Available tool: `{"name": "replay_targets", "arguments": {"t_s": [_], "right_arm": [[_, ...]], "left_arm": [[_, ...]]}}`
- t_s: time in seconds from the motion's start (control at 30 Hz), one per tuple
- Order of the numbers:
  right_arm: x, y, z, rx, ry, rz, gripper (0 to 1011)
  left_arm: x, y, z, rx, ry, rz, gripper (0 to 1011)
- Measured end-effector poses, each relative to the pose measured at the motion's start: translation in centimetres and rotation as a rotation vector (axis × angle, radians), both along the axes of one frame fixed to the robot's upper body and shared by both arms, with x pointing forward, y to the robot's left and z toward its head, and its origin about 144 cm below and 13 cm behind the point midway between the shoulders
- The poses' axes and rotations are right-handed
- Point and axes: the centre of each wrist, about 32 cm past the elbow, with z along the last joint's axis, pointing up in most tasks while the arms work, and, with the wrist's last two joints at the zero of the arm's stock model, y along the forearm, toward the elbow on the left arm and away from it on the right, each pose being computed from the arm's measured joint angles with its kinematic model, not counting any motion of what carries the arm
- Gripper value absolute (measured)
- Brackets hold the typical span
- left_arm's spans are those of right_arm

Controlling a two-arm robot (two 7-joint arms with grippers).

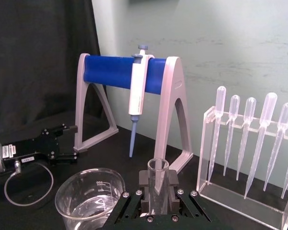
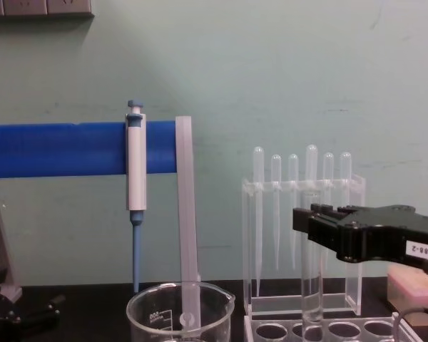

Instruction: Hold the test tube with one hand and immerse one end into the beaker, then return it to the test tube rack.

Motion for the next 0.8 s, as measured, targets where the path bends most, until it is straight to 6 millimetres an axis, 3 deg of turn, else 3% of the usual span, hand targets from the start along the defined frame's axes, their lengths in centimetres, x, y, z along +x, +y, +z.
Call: {"name": "replay_targets", "arguments": {"t_s": [0.8], "right_arm": [[-0.2,0.1,-1.4,0.001,0.028,-0.004,226]], "left_arm": [[0.0,0.0,0.0,0.0,0.0,0.0,1000]]}}
